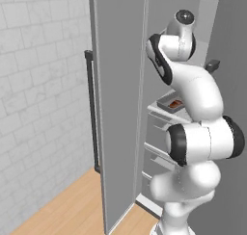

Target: Take the meat container that has the chicken drumstick and place it on the second highest rack of the freezer. Then take the vegetable container that has the corn and garlic and place it on the highest rack of the freezer.

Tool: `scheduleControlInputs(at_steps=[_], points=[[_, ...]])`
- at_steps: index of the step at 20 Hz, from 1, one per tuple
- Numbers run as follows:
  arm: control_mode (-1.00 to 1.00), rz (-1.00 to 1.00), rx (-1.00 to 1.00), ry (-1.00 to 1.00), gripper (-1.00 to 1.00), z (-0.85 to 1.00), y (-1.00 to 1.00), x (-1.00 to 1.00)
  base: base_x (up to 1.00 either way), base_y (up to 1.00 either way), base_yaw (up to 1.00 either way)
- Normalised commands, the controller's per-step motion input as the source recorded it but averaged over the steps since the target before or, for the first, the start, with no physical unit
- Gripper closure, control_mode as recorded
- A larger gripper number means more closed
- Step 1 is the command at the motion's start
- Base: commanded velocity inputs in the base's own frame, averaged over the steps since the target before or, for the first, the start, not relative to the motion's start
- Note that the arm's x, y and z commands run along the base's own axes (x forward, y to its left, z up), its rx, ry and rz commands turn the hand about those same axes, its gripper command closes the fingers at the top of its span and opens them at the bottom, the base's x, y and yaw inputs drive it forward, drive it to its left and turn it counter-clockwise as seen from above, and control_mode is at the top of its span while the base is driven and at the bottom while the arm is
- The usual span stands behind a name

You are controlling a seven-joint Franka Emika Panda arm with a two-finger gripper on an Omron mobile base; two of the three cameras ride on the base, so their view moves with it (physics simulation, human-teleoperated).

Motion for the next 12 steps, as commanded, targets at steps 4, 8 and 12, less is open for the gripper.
scheduleControlInputs(at_steps=[4,8,12], points=[[-1.00,0.00,0.10,0.00,1.00,0.00,-0.70,0.78,0.00,0.00,0.00],[-1.00,0.00,0.09,0.00,1.00,-0.06,-0.59,0.94,0.00,0.00,0.00],[-1.00,0.00,0.06,0.01,1.00,-0.30,-0.50,0.84,0.00,0.00,0.00]])
